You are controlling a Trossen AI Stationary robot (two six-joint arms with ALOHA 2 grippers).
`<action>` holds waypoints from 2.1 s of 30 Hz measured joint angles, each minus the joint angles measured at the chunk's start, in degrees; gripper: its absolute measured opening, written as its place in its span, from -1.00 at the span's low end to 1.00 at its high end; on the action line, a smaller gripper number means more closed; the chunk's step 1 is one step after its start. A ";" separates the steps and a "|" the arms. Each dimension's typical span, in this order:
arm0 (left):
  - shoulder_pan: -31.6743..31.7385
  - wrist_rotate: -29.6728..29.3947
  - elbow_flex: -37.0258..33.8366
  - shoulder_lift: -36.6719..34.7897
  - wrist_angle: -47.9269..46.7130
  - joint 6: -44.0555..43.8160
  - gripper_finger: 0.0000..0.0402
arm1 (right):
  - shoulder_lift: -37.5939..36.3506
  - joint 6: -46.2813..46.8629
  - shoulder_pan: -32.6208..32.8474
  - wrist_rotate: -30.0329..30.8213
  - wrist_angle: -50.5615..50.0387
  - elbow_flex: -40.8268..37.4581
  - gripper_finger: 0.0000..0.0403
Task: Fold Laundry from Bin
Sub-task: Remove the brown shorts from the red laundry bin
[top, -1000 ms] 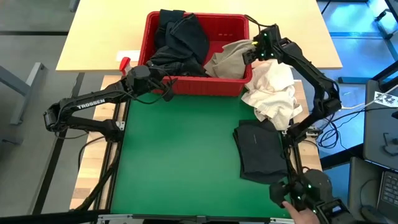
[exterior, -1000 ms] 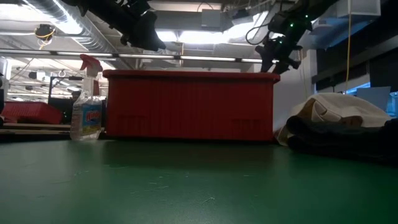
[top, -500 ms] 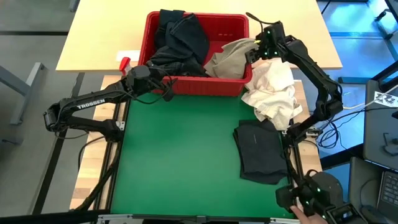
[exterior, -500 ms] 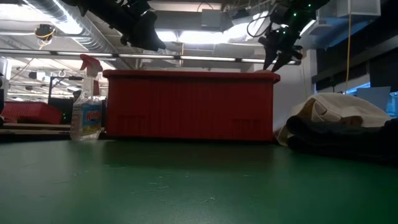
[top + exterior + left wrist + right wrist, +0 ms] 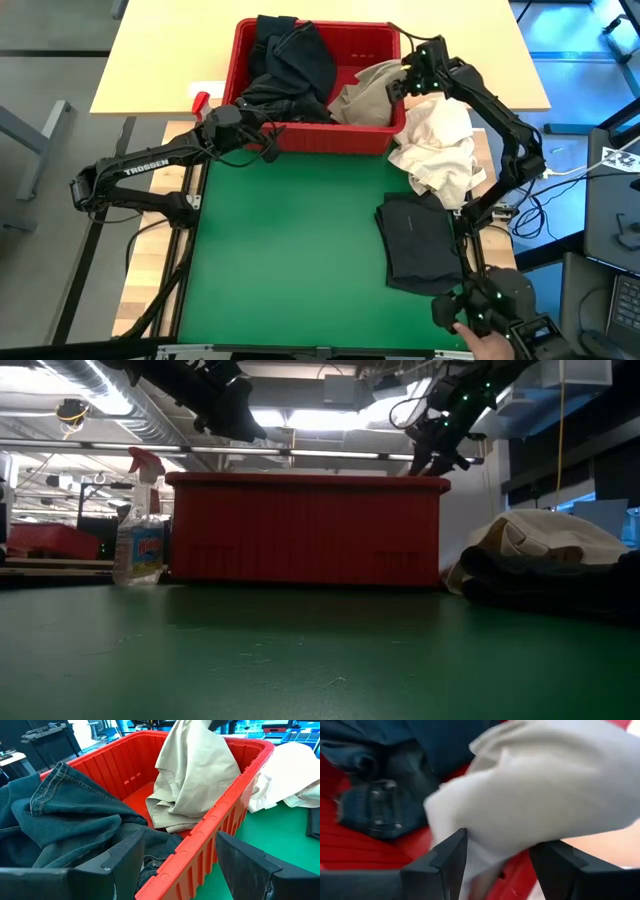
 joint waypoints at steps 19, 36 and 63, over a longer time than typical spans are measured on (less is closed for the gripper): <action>-0.02 -0.14 0.00 0.00 0.19 0.37 0.19 | 0.00 -0.85 0.04 -0.53 19.31 -8.93 -0.34; -3.24 4.59 0.00 -1.39 0.24 -1.62 0.19 | -6.67 -10.64 14.77 -0.65 18.66 3.06 -0.95; -14.29 4.40 -0.02 -4.69 -8.55 -6.21 0.19 | -7.17 -10.11 49.87 -0.41 7.48 29.77 -0.99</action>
